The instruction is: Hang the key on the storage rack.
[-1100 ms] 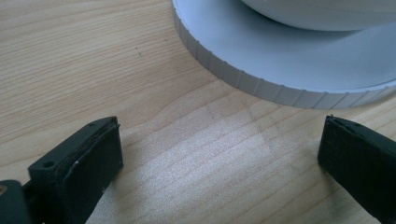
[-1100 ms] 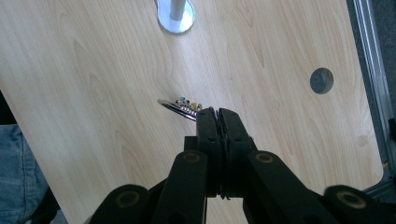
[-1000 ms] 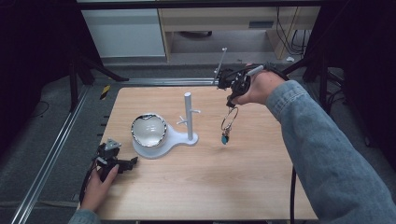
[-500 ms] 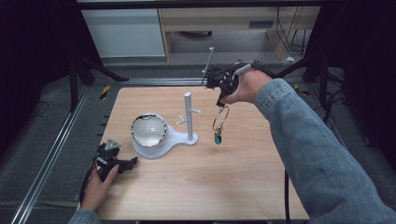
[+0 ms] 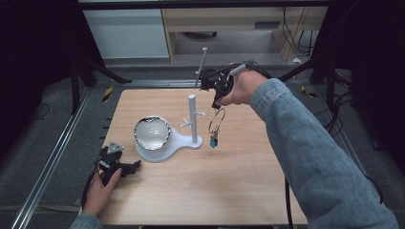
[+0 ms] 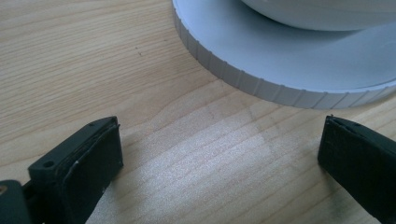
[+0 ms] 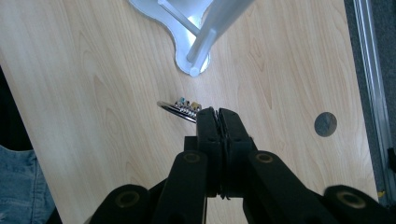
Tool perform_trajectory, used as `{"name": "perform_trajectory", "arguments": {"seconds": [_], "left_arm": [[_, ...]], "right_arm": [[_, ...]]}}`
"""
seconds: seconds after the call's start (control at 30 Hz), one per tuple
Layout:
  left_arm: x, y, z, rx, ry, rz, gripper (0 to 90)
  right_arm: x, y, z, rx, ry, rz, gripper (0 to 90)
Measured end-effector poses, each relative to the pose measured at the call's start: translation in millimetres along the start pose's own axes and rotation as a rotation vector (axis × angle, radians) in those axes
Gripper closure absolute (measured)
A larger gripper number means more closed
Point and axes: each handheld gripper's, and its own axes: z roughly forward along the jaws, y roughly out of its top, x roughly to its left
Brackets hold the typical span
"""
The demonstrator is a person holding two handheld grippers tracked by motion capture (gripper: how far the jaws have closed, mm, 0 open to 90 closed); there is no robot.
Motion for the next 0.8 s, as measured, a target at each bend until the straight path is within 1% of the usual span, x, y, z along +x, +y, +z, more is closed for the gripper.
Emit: {"name": "perform_trajectory", "arguments": {"seconds": [0.13, 0.17, 0.23, 0.53, 0.6, 0.8], "left_arm": [[0.0, 0.0, 0.0, 0.000, 0.000, 0.000, 0.0], [0.0, 0.0, 0.0, 0.000, 0.000, 0.000, 0.0], [0.0, 0.0, 0.0, 0.000, 0.000, 0.000, 0.0], [0.0, 0.0, 0.0, 0.000, 0.000, 0.000, 0.0], [0.0, 0.0, 0.0, 0.000, 0.000, 0.000, 0.0], [0.0, 0.0, 0.0, 0.000, 0.000, 0.000, 0.0]], "right_arm": [[1.2, 5.6, 0.7, -0.007, 0.002, -0.011, 88.8], [2.1, 7.8, 0.6, -0.002, 0.005, -0.007, 88.8], [2.2, 10.9, 0.8, -0.008, 0.006, -0.021, 88.8], [3.5, 22.7, 0.7, -0.012, 0.012, -0.026, 88.8], [3.3, 24.3, 1.8, -0.019, 0.015, -0.029, 88.8], [2.3, 28.7, 3.6, -0.016, 0.020, -0.030, 88.8]]}}
